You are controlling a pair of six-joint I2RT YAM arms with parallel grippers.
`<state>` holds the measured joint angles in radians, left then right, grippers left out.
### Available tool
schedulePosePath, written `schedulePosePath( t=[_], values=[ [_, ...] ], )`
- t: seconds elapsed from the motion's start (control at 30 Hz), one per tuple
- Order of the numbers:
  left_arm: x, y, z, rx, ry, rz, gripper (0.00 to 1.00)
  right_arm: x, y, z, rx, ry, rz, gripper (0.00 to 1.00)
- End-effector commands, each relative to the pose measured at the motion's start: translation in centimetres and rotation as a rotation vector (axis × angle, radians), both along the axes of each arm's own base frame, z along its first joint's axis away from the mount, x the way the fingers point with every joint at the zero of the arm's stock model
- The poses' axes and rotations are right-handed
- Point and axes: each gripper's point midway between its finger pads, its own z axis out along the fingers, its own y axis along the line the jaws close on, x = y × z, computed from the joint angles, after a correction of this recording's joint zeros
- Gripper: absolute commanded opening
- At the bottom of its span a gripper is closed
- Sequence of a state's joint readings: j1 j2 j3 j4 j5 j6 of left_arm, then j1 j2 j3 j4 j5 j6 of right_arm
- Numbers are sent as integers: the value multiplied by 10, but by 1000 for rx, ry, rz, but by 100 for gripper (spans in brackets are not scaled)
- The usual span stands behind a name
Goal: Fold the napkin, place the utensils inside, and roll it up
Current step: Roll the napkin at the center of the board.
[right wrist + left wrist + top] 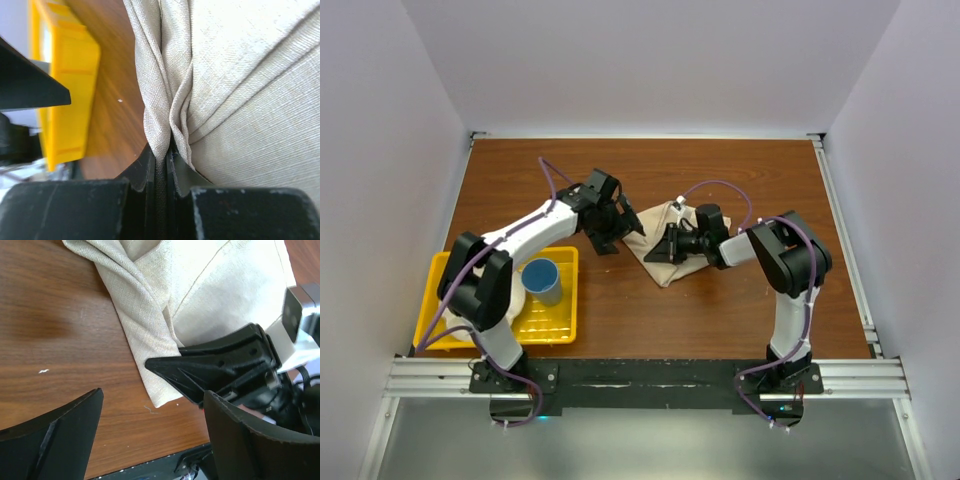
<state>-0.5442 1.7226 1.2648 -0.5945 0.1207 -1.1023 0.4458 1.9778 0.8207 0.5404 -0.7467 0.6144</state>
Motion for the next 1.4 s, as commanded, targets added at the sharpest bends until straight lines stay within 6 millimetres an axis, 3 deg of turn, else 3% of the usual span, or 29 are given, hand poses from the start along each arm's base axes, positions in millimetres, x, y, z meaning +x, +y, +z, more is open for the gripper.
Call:
schedulePosePath(
  t=[0.0, 0.07, 0.23, 0.37, 0.5, 0.63, 0.83, 0.97, 1.13, 1.23, 1.3, 1.37],
  values=[
    [4, -6, -2, -60, -17, -57, 86, -48, -16, -45, 15, 321, 24, 0],
    [5, -6, -15, -58, 23, -39, 84, -44, -17, -48, 39, 331, 15, 0],
    [24, 7, -23, -48, -4, -31, 74, -42, -24, -52, 54, 344, 20, 0],
    [40, 33, -31, -7, 4, -23, 43, -43, -31, -59, 3, 311, 45, 0],
    [45, 51, -41, 54, 34, -12, 21, -42, -37, -61, -37, 298, 53, 0],
    [53, 51, -52, 78, 51, -30, 18, -42, -37, -62, -44, 301, 60, 0],
    [83, 35, -48, 49, -9, -62, 11, -44, -41, -65, -82, 291, 82, 0],
    [92, 24, -47, 11, -38, -72, 6, -46, -48, -72, -140, 287, 80, 0],
    [78, 2, -78, 32, 27, -172, 4, -42, -58, -80, -225, 278, 8, 0],
    [70, 7, -86, 69, 35, -196, 6, -40, -62, -83, -246, 262, -9, 0],
    [72, 15, -72, 121, -10, -215, 9, -40, -60, -82, -238, 257, -2, 0],
    [71, 26, -60, 173, -38, -206, 18, -37, -59, -78, -229, 248, -1, 0]
  ],
)
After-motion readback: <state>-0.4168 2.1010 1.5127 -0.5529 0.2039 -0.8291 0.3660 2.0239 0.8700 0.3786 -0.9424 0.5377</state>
